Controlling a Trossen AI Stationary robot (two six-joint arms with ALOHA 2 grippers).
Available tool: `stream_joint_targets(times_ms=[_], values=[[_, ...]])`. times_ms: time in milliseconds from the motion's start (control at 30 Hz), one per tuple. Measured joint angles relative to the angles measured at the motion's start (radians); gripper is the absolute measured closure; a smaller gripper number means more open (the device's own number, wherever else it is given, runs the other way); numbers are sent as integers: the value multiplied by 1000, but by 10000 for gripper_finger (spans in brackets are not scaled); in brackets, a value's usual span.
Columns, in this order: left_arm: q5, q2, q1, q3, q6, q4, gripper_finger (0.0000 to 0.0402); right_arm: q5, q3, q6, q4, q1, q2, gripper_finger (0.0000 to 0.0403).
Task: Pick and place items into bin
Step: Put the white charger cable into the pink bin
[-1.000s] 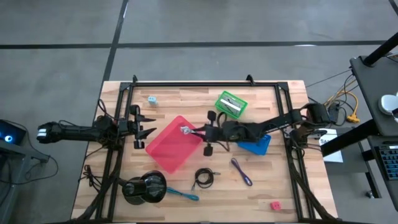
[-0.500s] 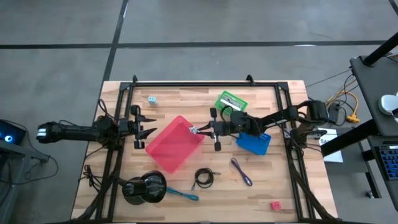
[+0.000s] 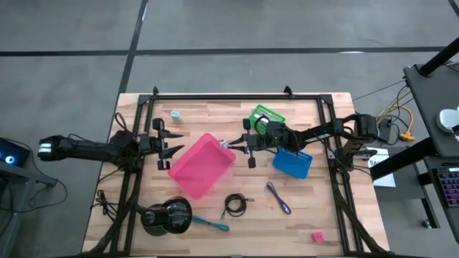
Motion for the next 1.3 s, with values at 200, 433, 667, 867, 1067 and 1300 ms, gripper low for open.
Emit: stream_joint_targets(times_ms=[200,433,667,867,1067,1300], values=[[6,187,0,81,0,57,256,-12,0,-8,-10,-1,0,385],[6,410,0,198,-1,115,256,-12,1,-12,-66,-1,0,385],[6,579,0,314,-1,111,256,-4,1,-49,-71,-1,0,385],[5,665,0,375,1,116,256,-4,1,-52,-79,-13,0,385],[2,707,0,400,4,112,256,-4,1,-52,-86,-22,0,385],[2,713,0,400,4,111,256,-3,1,-52,-93,-36,0,385]])
